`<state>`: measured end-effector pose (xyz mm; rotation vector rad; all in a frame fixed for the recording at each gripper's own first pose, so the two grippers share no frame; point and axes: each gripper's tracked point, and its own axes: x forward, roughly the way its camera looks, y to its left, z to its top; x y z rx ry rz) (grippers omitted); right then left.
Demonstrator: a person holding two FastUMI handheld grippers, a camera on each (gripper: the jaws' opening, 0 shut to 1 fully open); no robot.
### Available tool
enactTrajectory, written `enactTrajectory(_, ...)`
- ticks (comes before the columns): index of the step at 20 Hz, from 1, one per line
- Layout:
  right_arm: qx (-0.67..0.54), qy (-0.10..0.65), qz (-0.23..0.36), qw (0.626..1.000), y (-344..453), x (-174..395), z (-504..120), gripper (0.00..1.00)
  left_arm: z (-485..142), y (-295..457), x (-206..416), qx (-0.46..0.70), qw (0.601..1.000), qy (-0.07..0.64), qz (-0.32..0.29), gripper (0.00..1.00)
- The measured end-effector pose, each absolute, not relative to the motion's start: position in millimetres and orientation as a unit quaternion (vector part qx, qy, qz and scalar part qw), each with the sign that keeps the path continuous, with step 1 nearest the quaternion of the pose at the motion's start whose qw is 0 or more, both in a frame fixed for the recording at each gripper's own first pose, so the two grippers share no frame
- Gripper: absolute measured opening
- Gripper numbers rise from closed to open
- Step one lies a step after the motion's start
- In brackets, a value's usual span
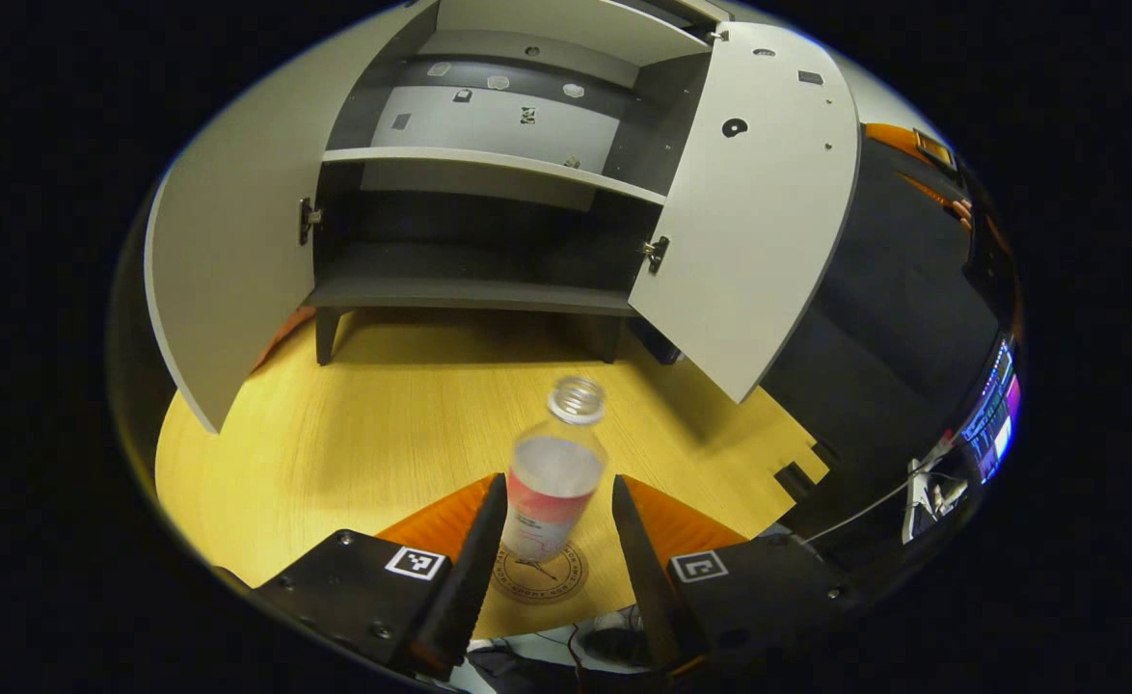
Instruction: Grasp the bottle in the cabinet with the left hand and place it on the coaster, then close the right door with the right hand and the left door with the left hand.
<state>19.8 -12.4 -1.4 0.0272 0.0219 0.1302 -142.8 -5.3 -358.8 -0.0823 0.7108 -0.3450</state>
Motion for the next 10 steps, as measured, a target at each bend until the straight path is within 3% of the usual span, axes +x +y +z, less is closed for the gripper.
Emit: enactTrajectory(10, 0.011, 0.015, 0.056, 0.998, -17.2, 20.4, -5.0, 0.96, -358.5, -11.5, -135.4, -0.047, 0.923, 0.343, -0.169, 0.71)
